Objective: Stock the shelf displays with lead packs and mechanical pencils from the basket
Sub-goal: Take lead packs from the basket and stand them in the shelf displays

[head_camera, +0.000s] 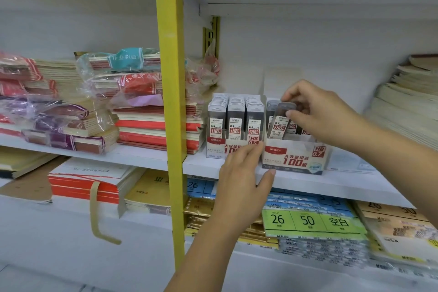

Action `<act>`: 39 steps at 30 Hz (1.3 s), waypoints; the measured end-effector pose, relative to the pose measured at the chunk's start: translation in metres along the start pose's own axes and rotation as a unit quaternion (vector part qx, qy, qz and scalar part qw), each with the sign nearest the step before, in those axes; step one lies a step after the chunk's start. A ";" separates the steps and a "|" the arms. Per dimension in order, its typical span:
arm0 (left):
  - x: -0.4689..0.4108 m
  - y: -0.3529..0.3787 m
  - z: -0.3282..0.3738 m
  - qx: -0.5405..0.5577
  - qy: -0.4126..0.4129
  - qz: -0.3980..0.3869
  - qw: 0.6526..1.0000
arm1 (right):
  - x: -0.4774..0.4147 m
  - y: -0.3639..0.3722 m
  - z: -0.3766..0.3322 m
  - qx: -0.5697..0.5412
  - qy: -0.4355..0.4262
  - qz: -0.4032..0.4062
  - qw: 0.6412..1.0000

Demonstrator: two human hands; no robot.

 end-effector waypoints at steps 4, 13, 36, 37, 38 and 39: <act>0.001 0.002 0.000 0.001 -0.003 -0.014 1.000 | -0.010 0.004 0.006 -0.005 0.012 -0.001 1.000; 0.006 -0.002 0.002 0.012 0.002 -0.003 1.000 | 0.016 -0.001 -0.002 0.085 0.006 0.049 0.995; 0.360 0.242 -0.208 0.012 -0.379 -0.453 0.807 | 0.466 0.396 0.183 -0.154 0.405 -0.394 0.811; 0.372 0.250 -0.212 0.015 -0.383 -0.466 0.798 | 0.470 0.402 0.187 -0.143 0.403 -0.390 0.816; 0.382 0.260 -0.214 0.017 -0.381 -0.481 0.790 | 0.474 0.407 0.192 -0.134 0.407 -0.387 0.817; 0.391 0.269 -0.215 0.012 -0.374 -0.495 0.784 | 0.478 0.412 0.196 -0.125 0.413 -0.387 0.815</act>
Point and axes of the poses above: each hand's wrist, its own x-axis away from the middle knuckle, its own y-axis out of the palm, z = x × y, the point moved 9 cm from there along -x, towards the middle knuckle, and after that the axes turned 5 degrees about -z, right-handed, at the moved point
